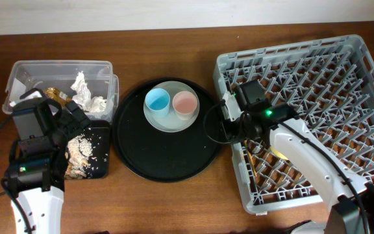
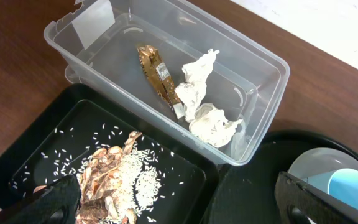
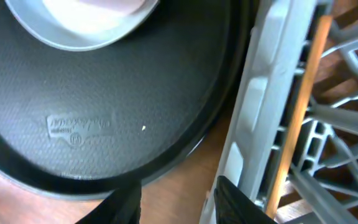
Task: Sort waste into correct bins and load items into the dishwasher rack
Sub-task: 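Move the right gripper over the round tray to the pink cup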
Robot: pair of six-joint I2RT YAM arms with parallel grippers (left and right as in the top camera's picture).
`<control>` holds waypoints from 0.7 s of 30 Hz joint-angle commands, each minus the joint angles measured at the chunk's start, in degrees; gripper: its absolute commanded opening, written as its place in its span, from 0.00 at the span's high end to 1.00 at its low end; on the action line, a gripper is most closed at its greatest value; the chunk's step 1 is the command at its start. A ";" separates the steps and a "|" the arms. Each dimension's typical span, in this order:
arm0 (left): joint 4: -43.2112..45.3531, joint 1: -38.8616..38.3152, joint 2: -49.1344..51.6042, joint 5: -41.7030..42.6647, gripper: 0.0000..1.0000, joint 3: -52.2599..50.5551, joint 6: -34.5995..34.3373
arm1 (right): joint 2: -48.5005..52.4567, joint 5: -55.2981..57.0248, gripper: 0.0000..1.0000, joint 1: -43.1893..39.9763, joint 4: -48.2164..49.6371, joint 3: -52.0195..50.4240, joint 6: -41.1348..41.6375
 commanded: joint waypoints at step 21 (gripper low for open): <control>-0.09 0.24 -0.13 -0.24 0.01 0.61 -0.72 | -0.22 9.77 0.96 -0.26 3.41 -2.73 8.17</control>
